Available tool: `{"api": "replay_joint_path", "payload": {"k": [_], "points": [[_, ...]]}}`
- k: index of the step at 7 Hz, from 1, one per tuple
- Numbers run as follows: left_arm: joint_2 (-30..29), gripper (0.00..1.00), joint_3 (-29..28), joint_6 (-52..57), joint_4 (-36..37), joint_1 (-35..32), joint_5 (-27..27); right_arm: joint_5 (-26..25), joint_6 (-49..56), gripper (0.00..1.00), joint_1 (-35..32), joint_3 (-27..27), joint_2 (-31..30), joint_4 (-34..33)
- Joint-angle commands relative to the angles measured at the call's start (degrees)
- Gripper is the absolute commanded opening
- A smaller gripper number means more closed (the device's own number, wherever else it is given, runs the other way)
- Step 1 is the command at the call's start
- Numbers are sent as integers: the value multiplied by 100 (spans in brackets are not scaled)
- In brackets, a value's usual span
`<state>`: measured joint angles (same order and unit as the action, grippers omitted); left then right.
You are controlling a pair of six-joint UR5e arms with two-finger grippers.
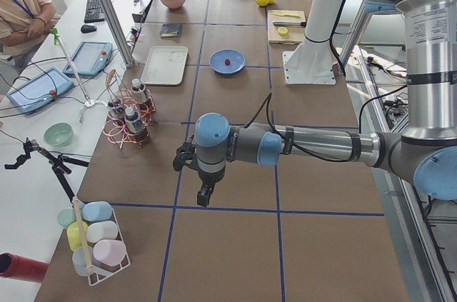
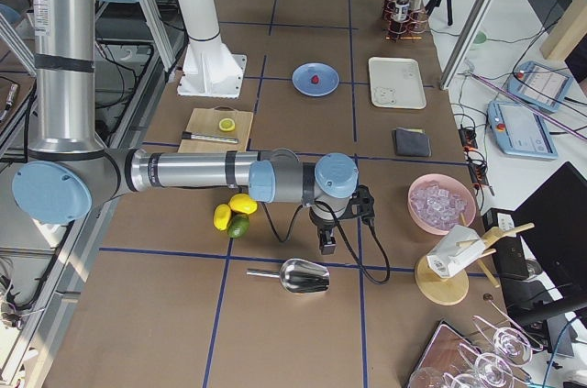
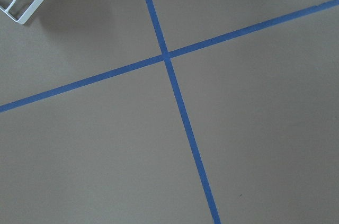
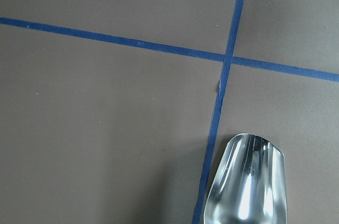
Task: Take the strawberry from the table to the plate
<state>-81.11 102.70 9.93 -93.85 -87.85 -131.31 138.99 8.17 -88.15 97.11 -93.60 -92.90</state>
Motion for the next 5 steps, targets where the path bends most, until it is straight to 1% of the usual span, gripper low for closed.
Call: {"api": "replay_joint_path", "payload": {"k": [1, 5], "points": [[42, 100, -31, 1, 7, 4, 0, -4, 0, 100, 0, 1, 18, 0], [16, 100, -66, 1, -1, 13, 9, -92, -17, 100, 0, -43, 53, 9]]}}
